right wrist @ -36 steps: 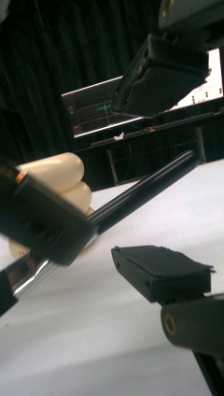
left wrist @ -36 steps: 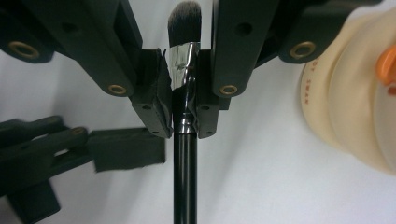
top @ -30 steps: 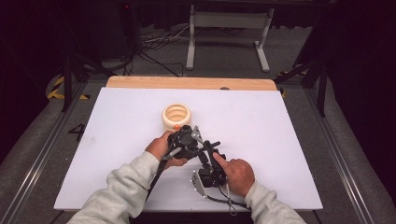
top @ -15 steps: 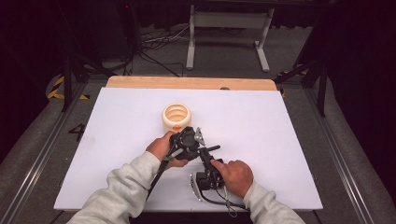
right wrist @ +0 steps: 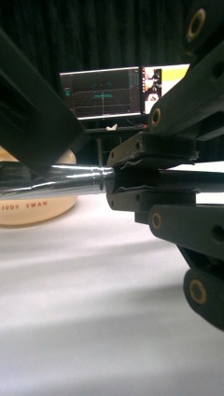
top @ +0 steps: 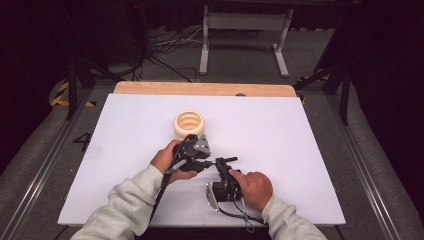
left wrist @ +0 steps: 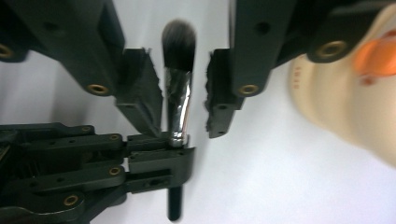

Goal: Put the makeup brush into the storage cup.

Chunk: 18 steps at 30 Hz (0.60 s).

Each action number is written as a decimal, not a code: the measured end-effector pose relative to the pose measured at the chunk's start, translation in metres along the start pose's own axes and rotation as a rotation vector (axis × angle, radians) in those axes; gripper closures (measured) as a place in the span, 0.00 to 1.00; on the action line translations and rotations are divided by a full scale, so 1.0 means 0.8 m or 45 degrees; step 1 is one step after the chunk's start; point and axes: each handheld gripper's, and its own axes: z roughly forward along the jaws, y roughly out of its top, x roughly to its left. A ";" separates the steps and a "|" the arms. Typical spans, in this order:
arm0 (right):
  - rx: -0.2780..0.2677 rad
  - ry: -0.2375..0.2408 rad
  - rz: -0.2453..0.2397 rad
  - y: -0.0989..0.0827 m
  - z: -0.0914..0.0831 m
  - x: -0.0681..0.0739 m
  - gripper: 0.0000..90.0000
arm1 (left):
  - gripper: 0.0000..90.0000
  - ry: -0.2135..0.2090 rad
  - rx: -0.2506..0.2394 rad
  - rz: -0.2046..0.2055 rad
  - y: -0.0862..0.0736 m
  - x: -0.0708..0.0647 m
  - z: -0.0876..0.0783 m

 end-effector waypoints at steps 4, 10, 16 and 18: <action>-0.011 0.036 0.077 -0.006 0.001 -0.006 0.89 | 0.59 0.044 -0.089 0.005 -0.017 0.001 -0.019; -0.025 0.078 0.236 -0.020 0.002 -0.018 0.89 | 0.41 0.174 -0.199 -0.053 -0.047 0.007 -0.040; -0.056 0.106 0.396 -0.031 -0.001 -0.030 0.89 | 0.19 0.288 -0.315 -0.132 -0.076 0.010 -0.055; -0.083 0.149 0.499 -0.037 -0.001 -0.038 0.89 | 0.14 0.285 -0.348 -0.139 -0.085 0.011 -0.060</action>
